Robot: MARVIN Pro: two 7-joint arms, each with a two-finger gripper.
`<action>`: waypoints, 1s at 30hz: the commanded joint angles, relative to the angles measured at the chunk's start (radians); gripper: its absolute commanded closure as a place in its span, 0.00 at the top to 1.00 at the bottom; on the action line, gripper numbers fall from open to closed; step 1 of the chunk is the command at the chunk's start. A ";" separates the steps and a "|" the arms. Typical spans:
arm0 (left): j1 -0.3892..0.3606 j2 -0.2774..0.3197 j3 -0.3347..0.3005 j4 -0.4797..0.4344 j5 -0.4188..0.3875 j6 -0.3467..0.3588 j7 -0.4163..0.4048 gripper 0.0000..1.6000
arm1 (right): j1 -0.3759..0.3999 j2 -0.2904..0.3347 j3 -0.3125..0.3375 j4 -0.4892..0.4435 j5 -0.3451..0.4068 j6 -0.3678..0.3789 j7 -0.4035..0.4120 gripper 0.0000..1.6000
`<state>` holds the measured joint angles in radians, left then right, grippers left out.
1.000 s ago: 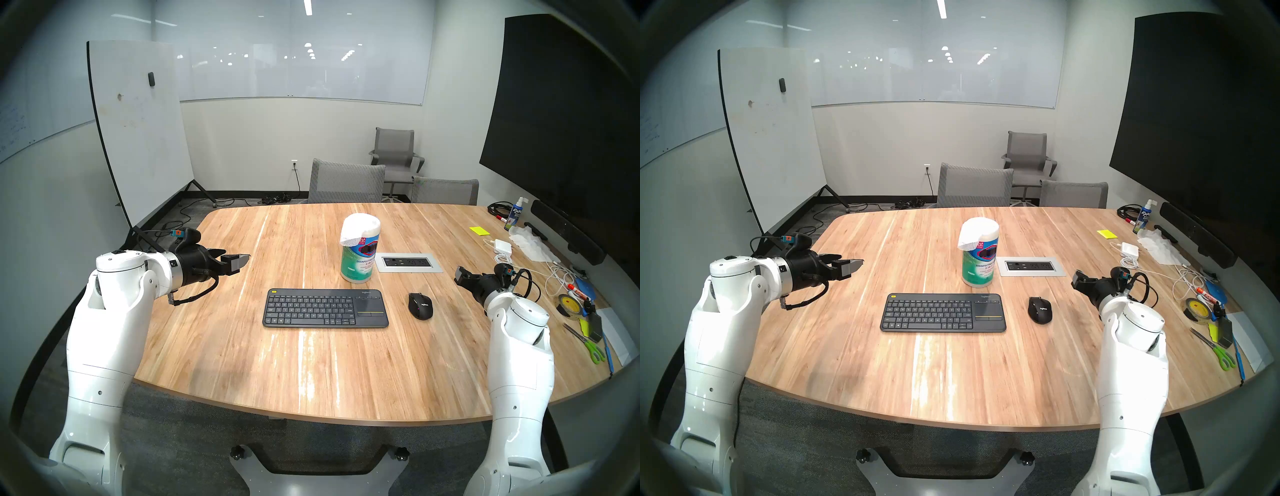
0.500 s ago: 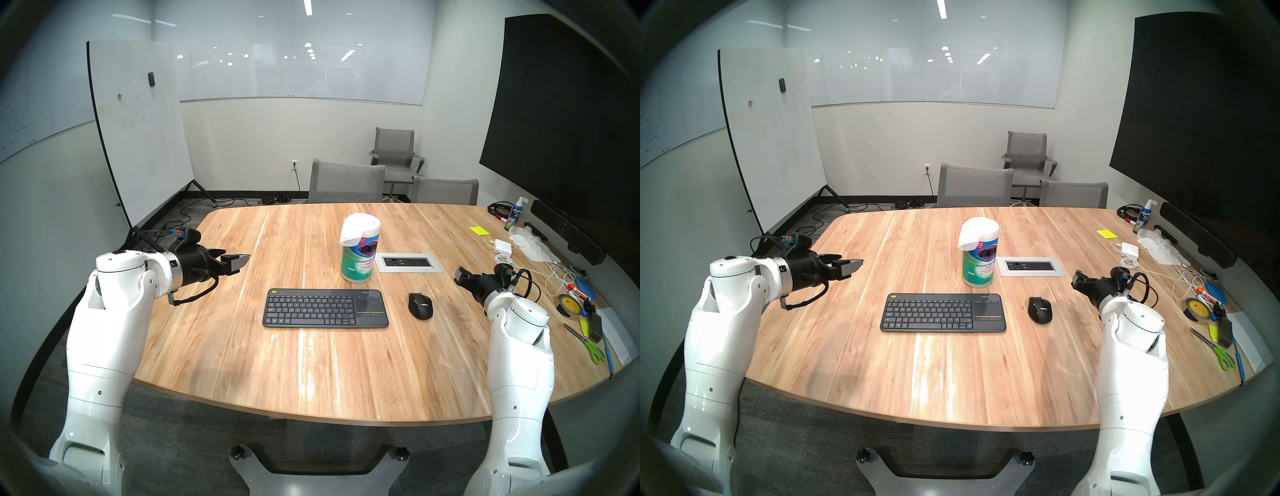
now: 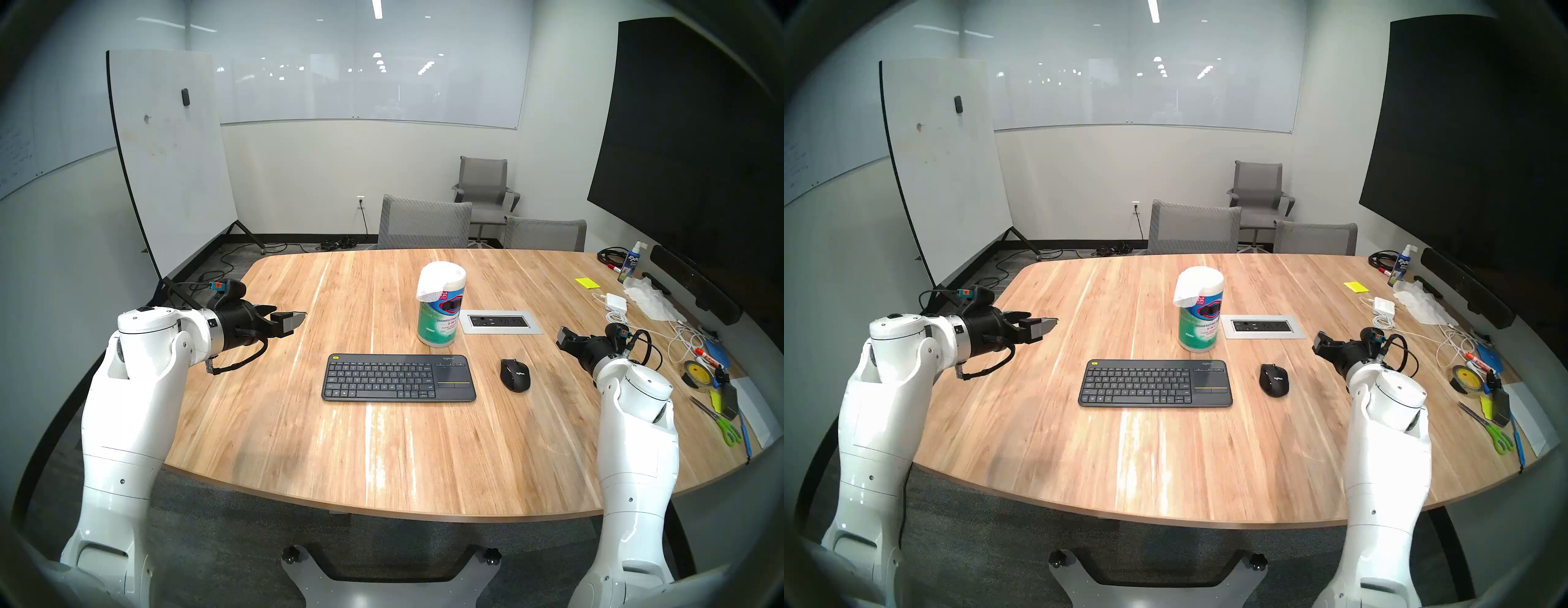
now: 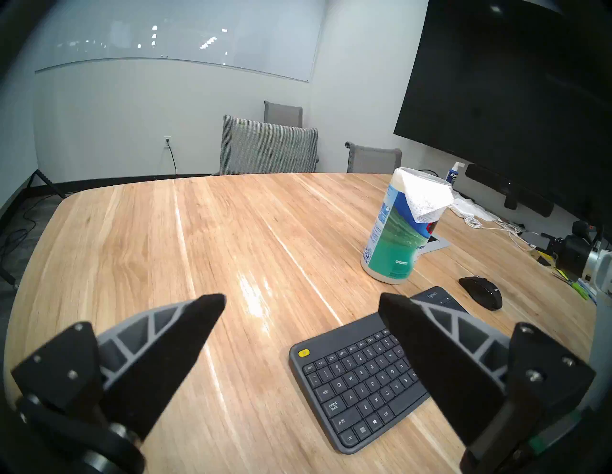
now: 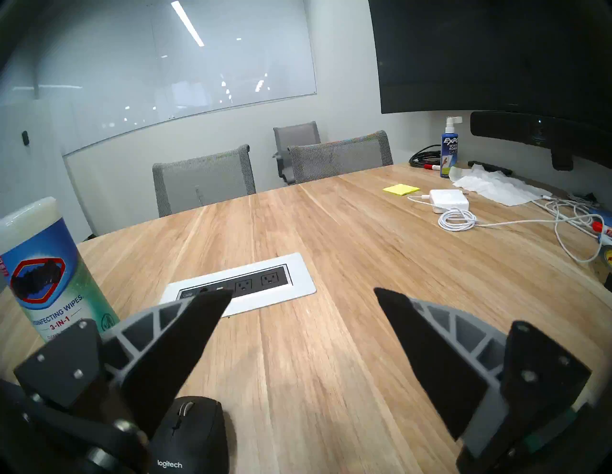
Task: Wipe the keyboards and mice with a disinfecting wipe, then set the wipe down
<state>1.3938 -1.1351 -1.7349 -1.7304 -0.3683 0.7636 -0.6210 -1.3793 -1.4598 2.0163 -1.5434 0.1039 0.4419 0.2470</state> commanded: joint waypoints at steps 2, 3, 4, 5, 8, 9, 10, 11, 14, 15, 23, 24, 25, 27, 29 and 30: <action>-0.023 -0.004 0.011 0.001 -0.001 -0.010 -0.003 1.00 | 0.011 0.001 -0.001 -0.019 0.001 -0.002 -0.001 1.00; -0.025 -0.006 0.013 0.005 -0.001 -0.018 -0.004 1.00 | 0.011 0.001 -0.001 -0.019 0.001 -0.002 -0.001 1.00; -0.027 -0.011 0.013 0.008 -0.002 -0.025 -0.003 1.00 | 0.011 0.001 -0.001 -0.019 0.001 -0.002 -0.001 1.00; -0.033 -0.026 0.010 0.013 -0.011 -0.030 -0.001 1.00 | 0.011 0.001 -0.001 -0.019 0.001 -0.002 -0.001 1.00; -0.051 -0.039 0.024 0.027 -0.014 -0.041 -0.001 1.00 | 0.011 0.001 -0.001 -0.019 0.001 -0.002 -0.001 1.00; -0.051 -0.039 0.024 0.027 -0.014 -0.041 -0.001 1.00 | 0.011 0.001 -0.001 -0.019 0.001 -0.002 -0.001 1.00; -0.066 -0.046 0.037 0.038 -0.011 -0.044 0.003 1.00 | 0.011 0.001 -0.001 -0.019 0.001 -0.002 -0.001 1.00; -0.073 -0.048 0.043 0.047 -0.009 -0.047 0.004 1.00 | 0.011 0.001 -0.001 -0.019 0.001 -0.003 -0.001 1.00; -0.088 -0.047 0.057 0.067 -0.003 -0.052 0.006 1.00 | 0.011 0.001 -0.001 -0.019 0.001 -0.002 -0.001 1.00; -0.092 -0.049 0.060 0.072 -0.005 -0.055 0.006 1.00 | 0.011 0.001 -0.001 -0.019 0.001 -0.002 -0.001 1.00; -0.125 -0.040 0.087 0.104 -0.001 -0.061 0.003 1.00 | 0.011 0.001 -0.001 -0.019 0.001 -0.003 -0.001 1.00; -0.130 -0.037 0.091 0.107 0.000 -0.061 0.001 1.00 | 0.011 0.001 -0.001 -0.019 0.001 -0.003 -0.001 1.00; -0.135 -0.033 0.096 0.110 0.002 -0.060 -0.003 1.00 | 0.011 0.001 -0.001 -0.018 0.001 -0.003 -0.001 1.00; -0.146 -0.025 0.108 0.116 0.003 -0.056 -0.010 1.00 | 0.011 0.001 -0.001 -0.018 0.001 -0.003 -0.001 1.00; -0.160 -0.002 0.138 0.125 0.015 -0.049 -0.029 1.00 | 0.011 0.001 -0.001 -0.018 0.001 -0.003 -0.001 1.00; -0.165 0.005 0.150 0.130 0.019 -0.048 -0.036 1.00 | 0.011 0.001 -0.001 -0.018 0.001 -0.003 -0.001 1.00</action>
<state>1.2954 -1.1738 -1.6268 -1.6032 -0.3689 0.7126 -0.6214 -1.3794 -1.4598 2.0162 -1.5429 0.1040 0.4419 0.2475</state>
